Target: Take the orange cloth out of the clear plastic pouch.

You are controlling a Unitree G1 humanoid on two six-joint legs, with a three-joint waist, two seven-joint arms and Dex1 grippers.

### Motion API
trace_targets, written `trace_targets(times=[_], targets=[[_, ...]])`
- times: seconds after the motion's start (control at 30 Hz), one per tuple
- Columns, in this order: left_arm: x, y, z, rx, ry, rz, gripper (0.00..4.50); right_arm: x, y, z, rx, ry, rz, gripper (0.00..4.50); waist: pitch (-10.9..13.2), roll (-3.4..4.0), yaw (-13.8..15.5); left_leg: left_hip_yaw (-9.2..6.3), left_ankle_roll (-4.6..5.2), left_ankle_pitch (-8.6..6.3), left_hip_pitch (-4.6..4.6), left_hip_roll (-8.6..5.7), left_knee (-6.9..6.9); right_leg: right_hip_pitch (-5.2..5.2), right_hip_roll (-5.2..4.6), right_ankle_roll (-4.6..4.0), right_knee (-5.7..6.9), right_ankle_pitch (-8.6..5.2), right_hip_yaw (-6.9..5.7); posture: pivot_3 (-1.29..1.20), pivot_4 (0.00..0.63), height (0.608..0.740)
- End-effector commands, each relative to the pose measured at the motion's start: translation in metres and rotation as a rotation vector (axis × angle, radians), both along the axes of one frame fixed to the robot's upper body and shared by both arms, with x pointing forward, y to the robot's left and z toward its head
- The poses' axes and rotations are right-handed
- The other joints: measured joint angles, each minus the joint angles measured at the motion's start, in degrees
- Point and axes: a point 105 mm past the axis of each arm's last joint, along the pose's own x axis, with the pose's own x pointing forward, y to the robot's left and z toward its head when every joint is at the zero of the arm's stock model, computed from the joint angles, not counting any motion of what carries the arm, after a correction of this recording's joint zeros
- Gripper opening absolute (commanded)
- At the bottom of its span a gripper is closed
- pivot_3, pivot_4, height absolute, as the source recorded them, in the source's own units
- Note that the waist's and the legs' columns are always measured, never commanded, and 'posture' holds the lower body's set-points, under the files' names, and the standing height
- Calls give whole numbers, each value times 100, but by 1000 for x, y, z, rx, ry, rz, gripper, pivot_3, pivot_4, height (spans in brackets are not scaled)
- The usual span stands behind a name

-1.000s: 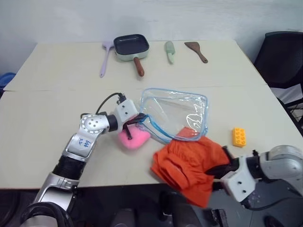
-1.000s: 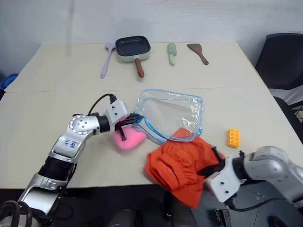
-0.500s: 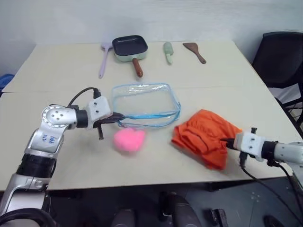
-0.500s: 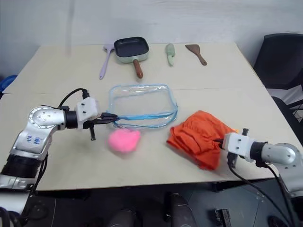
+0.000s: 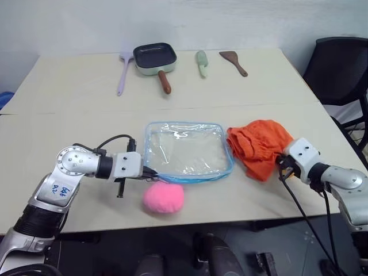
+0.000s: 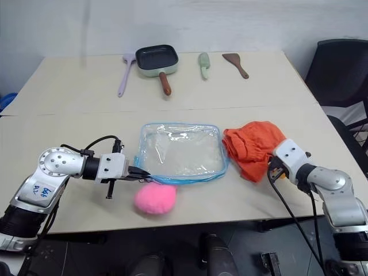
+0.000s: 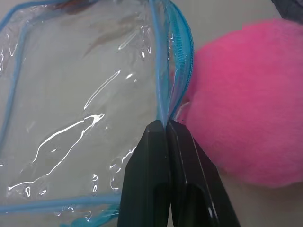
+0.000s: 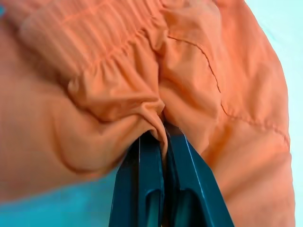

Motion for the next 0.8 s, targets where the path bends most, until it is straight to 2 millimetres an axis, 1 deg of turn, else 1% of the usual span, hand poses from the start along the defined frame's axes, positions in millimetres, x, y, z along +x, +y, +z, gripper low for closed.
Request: trace_targets(times=[0.03, 0.1, 0.2, 0.27, 0.33, 0.37, 0.43, 0.47, 0.5, 0.57, 0.6, 0.7, 0.8], targets=[[3, 2, 6, -34, 4, 30, 873, -7, 4, 20, 3, -33, 55, 980, 0, 0, 4, -1, 1, 0, 0, 0, 0, 0, 0, 0, 0, 0, 0, 0, 150, 740], [3, 1, 10, -84, 33, 44, 1444, -13, 4, 26, -20, -21, 99, 1616, 0, 0, 7, -1, 3, -2, -1, 0, -1, 0, 0, 0, -2, 0, -1, 0, 150, 740], [2, 1, 25, -182, 90, 67, 2400, -22, 1, 39, -11, 3, 140, 2673, 0, 0, 13, 0, 10, -5, -2, -1, -1, 0, -2, 2, -4, 0, -1, 0, 150, 740], [-2, 6, 43, -276, 177, 97, 3000, -34, -3, 52, 37, 49, 172, 3364, 1, 0, 15, -1, 10, -5, -2, -2, -1, 0, -1, 2, -5, 1, -1, 0, 150, 740], [-8, 14, 61, -342, 253, 109, 3616, -51, -5, 65, 94, 114, 223, 4030, 1, -1, 20, -4, 10, -5, -3, -1, -1, 0, 0, 3, -6, 0, -3, 0, 150, 740], [-11, 22, 68, -363, 296, 126, 3648, -60, -10, 71, 118, 149, 234, 4380, 1, -1, 17, -7, 10, -5, -5, 0, -2, 0, 0, 3, -7, 0, -5, 0, 150, 740], [-16, 42, 81, -388, 337, 152, 3648, -74, -26, 84, 155, 193, 213, 4380, 1, 0, 15, -10, 10, -5, -3, 1, -5, 1, 3, 4, -12, -1, -6, 0, 150, 740], [-14, 54, 86, -388, 333, 192, 3648, -79, -40, 91, 173, 196, 169, 4380, 1, 0, 9, -9, 10, -5, -3, 1, -7, 1, 4, 4, -14, -1, -6, 0, 150, 740], [-13, 62, 89, -387, 327, 218, 3648, -82, -48, 96, 186, 196, 139, 4380, 1, 0, 3, -7, 10, -6, -2, 0, -8, 1, 6, 4, -15, -2, -5, 0, 150, 740], [-12, 83, 97, -346, 308, 268, 3648, -91, -73, 109, 245, 193, 45, 4380, 1, 0, 7, -5, 12, -6, 0, -2, -9, 1, 6, 4, -16, -2, -3, 0, 150, 740], [-13, 93, 99, -327, 312, 283, 3648, -96, -82, 113, 265, 197, 19, 4380, 1, -1, 8, -5, 12, -6, 0, -8, -9, 1, 6, 4, -17, -3, -3, 0, 150, 740], [-8, 119, 102, -274, 282, 337, 3648, -113, -103, 114, 276, 223, -40, 4380, 1, -1, 19, -5, 14, -7, 1, -17, -22, 1, 14, 2, -27, -6, -4, 0, 150, 740], [3, 132, 107, -247, 230, 365, 3648, -119, -116, 115, 278, 207, -87, 4380, 2, -1, 32, -4, 14, -7, -1, -21, -29, 1, 16, 4, -37, -7, -7, 0, 150, 740]])
